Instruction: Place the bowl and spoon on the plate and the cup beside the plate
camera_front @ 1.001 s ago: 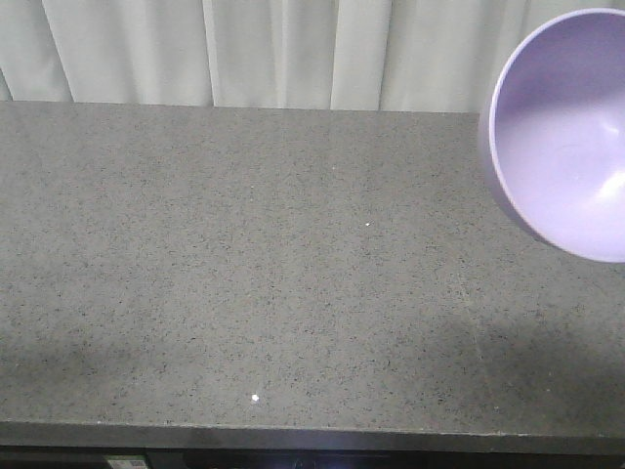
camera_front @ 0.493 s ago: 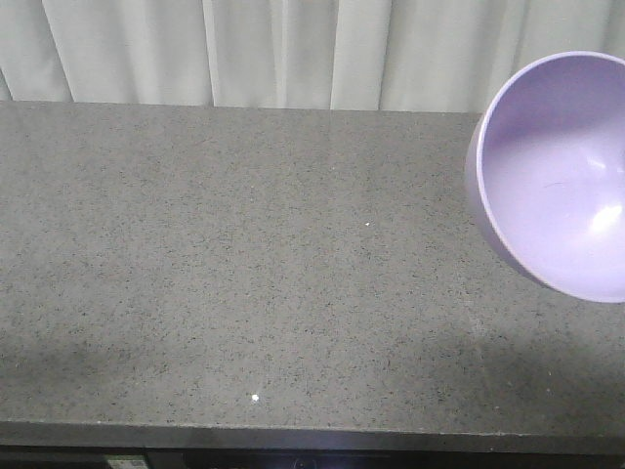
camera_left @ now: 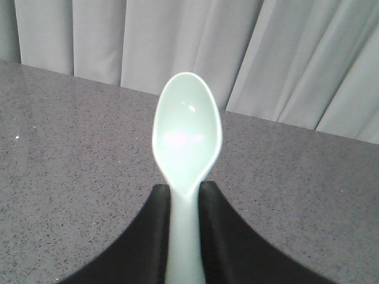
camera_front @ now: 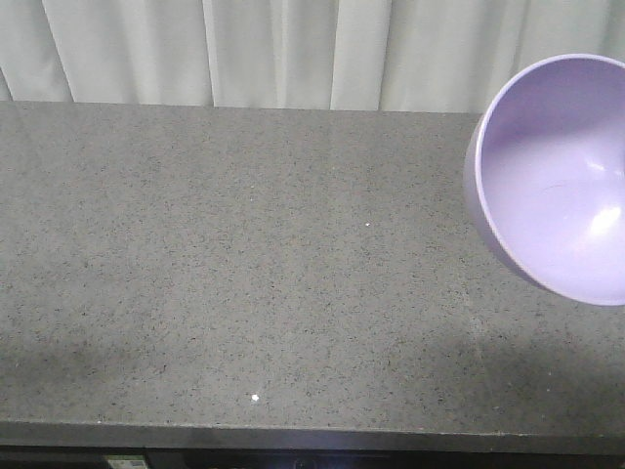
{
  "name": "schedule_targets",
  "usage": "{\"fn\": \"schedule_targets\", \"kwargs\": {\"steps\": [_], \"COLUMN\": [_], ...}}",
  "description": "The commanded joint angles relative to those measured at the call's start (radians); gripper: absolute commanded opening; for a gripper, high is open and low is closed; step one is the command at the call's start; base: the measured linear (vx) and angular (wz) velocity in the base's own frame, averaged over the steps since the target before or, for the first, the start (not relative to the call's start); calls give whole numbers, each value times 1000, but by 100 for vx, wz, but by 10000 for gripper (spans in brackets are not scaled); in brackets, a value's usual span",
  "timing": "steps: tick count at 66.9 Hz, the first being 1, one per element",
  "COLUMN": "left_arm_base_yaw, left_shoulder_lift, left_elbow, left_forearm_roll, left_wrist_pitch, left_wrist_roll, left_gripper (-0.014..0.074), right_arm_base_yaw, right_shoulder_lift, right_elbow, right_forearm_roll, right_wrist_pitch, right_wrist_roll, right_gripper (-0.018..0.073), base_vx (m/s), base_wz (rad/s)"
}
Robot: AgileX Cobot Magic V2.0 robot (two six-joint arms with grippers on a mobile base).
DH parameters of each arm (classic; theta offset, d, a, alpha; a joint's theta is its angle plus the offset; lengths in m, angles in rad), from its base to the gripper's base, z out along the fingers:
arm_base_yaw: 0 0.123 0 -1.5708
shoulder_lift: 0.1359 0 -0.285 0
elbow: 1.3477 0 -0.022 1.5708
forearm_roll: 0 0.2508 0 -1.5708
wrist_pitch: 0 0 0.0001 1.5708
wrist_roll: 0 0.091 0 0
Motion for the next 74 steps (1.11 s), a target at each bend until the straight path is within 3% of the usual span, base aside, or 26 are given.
{"fn": "schedule_targets", "kwargs": {"steps": [1,74], "left_arm_base_yaw": [0,0], "left_shoulder_lift": [-11,-11], "left_elbow": [-22,-22], "left_forearm_roll": [27,27], "left_wrist_pitch": [-42,-42], "left_wrist_roll": [2,2], "left_gripper": [-7,-6], "right_arm_base_yaw": [-4,-4], "right_shoulder_lift": [-4,-4], "right_elbow": [-25,-25], "right_forearm_roll": [34,35], "right_wrist_pitch": [-55,-55], "right_wrist_roll": [-6,-6], "right_gripper": [-4,-4], "base_vx": [0,0], "base_wz": [0,0]}}
